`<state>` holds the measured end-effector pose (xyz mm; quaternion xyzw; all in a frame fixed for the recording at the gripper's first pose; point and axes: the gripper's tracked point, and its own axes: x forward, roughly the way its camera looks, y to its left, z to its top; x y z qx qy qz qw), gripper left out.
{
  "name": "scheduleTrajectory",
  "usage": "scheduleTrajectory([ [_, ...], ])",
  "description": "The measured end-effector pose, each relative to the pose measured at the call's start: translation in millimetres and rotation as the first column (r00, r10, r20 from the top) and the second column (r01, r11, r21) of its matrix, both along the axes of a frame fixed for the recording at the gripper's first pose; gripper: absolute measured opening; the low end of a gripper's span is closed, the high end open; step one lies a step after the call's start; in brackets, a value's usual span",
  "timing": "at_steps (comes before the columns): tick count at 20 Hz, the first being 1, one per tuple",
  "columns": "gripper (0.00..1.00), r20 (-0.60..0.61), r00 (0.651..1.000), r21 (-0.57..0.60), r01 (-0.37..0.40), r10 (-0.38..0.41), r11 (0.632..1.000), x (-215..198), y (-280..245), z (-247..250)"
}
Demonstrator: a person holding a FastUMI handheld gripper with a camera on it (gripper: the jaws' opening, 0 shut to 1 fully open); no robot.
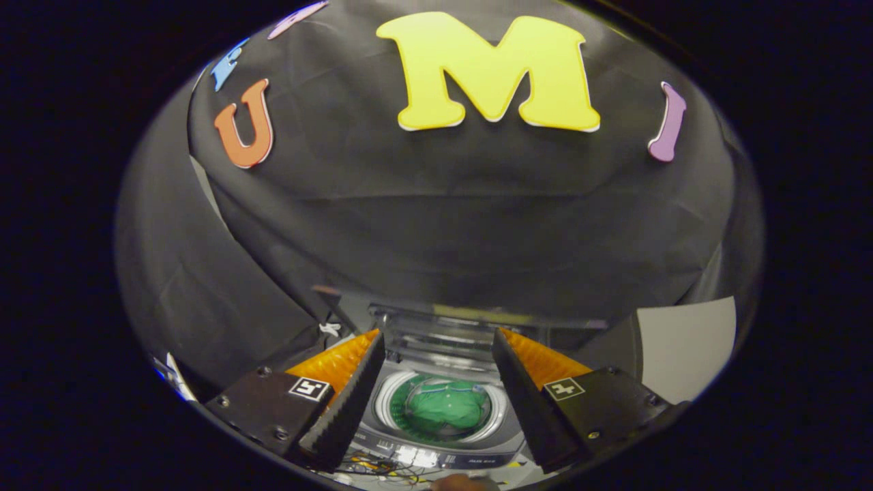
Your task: Put the clothes into the washing machine and then close the washing machine lid.
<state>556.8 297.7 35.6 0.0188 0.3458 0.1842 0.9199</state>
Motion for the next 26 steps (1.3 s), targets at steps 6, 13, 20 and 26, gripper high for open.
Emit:
scheduleTrajectory([
  [6,0.99,-0.033,0.999,0.038,0.035,-0.034,0.999,62.0,18.5,-36.6],
  [13,0.99,-0.042,0.995,0.021,0.097,-0.096,0.995,87.8,27.4,-68.4],
  [20,1.00,0.135,0.988,0.065,0.069,-0.077,0.996,73.9,26.8,-60.2],
  [26,1.00,0.155,0.985,0.068,0.066,-0.076,0.995,42.0,23.2,-65.2],
])
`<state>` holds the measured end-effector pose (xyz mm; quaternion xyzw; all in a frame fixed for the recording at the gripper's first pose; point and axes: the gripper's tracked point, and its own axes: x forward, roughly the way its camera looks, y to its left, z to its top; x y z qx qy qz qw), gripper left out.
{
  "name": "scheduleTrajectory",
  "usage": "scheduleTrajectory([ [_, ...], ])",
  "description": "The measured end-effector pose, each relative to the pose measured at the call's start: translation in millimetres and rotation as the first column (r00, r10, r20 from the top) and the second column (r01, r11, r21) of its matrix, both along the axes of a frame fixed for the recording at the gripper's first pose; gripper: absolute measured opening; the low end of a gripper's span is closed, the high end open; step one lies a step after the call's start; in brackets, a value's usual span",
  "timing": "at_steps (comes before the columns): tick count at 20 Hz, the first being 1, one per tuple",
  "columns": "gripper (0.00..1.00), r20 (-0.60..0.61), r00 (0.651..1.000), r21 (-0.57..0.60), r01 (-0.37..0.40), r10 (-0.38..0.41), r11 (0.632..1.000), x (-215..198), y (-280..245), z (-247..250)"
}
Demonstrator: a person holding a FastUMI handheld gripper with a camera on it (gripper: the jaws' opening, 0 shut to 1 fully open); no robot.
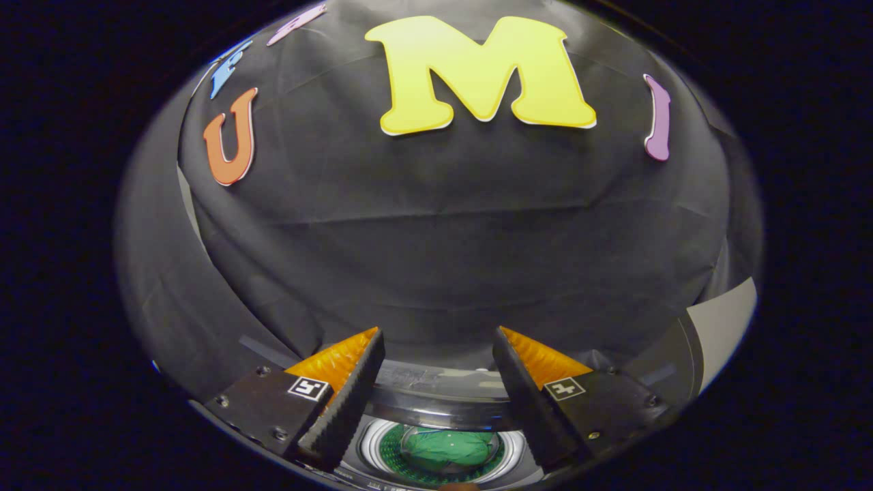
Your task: Put the clothes into the washing machine and then close the washing machine lid.
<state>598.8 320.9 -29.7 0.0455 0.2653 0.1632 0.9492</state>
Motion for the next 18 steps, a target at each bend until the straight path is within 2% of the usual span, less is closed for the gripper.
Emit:
scheduleTrajectory([
  [14,1.00,0.025,1.000,0.007,0.000,0.000,1.000,-61.2,-5.5,-21.1],
  [18,0.99,-0.019,1.000,0.014,0.003,-0.003,1.000,-90.8,-7.6,-42.4],
])
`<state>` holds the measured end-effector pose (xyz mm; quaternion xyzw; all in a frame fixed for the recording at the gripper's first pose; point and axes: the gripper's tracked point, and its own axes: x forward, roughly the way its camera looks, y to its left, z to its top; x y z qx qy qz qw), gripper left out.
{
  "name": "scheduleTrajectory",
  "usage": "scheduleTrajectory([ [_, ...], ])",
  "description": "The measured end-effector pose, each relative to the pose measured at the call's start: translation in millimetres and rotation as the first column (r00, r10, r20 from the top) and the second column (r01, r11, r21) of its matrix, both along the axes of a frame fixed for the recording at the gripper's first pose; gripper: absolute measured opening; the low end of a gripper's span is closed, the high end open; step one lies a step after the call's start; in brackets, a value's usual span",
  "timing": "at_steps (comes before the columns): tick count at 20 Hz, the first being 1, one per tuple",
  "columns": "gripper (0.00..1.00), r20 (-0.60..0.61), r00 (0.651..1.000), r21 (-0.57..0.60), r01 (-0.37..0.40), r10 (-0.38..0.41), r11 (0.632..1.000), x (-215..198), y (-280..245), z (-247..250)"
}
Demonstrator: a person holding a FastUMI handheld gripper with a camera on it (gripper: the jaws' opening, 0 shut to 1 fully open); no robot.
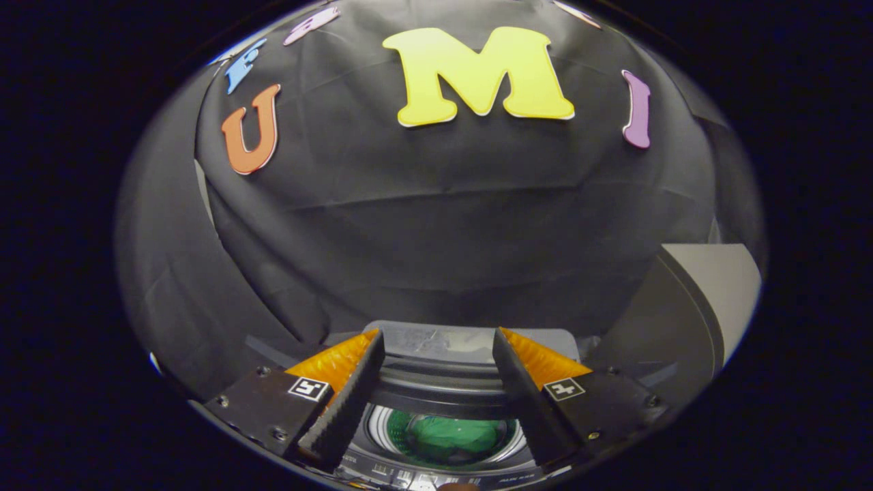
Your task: Put the clothes into the washing machine and then close the washing machine lid.
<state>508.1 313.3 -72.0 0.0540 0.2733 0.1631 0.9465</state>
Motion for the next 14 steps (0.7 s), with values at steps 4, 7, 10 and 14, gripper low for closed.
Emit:
scheduleTrajectory([
  [4,0.99,-0.083,0.997,-0.047,-0.010,0.006,0.999,-37.9,-5.4,-40.3],
  [7,0.98,-0.094,0.995,-0.085,-0.037,0.029,0.996,-54.8,-6.7,-51.4],
  [10,0.99,-0.051,0.997,-0.072,-0.055,0.052,0.996,-77.9,-14.7,-34.4],
  [14,0.98,0.066,0.995,-0.066,-0.072,0.077,0.995,-117.5,-42.1,-4.9],
])
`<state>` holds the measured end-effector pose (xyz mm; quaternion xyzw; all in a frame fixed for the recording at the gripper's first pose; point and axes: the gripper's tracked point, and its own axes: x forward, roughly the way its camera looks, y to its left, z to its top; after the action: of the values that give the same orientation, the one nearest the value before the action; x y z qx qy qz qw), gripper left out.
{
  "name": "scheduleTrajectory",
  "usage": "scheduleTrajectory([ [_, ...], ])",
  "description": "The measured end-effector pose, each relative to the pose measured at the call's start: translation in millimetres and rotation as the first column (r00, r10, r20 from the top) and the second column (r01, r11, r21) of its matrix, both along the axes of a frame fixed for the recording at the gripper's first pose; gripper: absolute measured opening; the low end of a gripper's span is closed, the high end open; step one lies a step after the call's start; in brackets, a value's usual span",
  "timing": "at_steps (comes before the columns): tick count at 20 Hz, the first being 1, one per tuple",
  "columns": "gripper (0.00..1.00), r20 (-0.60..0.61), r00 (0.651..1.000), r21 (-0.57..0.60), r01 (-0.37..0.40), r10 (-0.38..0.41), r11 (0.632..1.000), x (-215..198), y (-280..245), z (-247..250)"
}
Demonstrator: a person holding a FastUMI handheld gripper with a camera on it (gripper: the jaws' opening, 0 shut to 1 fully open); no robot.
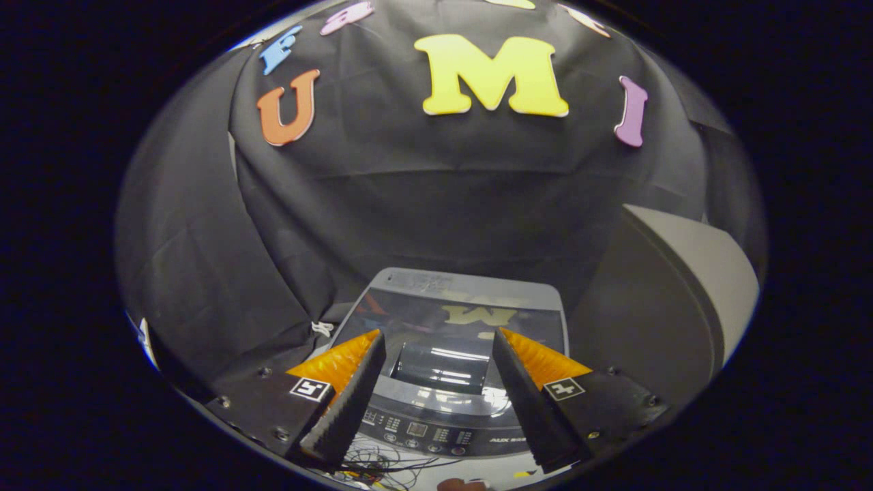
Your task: Put the clothes into the washing machine and then close the washing machine lid.
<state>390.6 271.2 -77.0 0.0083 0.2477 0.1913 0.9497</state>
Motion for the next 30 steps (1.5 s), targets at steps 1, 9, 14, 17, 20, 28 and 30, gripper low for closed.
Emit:
scheduleTrajectory([
  [1,0.98,0.022,1.000,0.000,-0.005,0.005,1.000,-15.7,-10.3,4.8],
  [9,0.98,0.257,0.962,0.089,0.068,-0.089,0.994,-166.0,-120.6,61.1],
  [14,0.99,0.343,0.925,0.112,0.131,-0.162,0.985,-255.6,-191.1,73.1],
  [17,0.99,0.345,0.912,0.132,0.185,-0.220,0.974,-299.6,-224.9,67.5],
  [20,0.99,0.334,0.901,0.168,0.230,-0.275,0.958,-339.6,-252.1,57.0],
  [28,0.99,0.345,0.892,0.173,0.246,-0.293,0.954,-388.8,-263.8,54.7],
  [30,0.99,0.350,0.890,0.174,0.245,-0.292,0.954,-391.4,-264.1,56.6],
])
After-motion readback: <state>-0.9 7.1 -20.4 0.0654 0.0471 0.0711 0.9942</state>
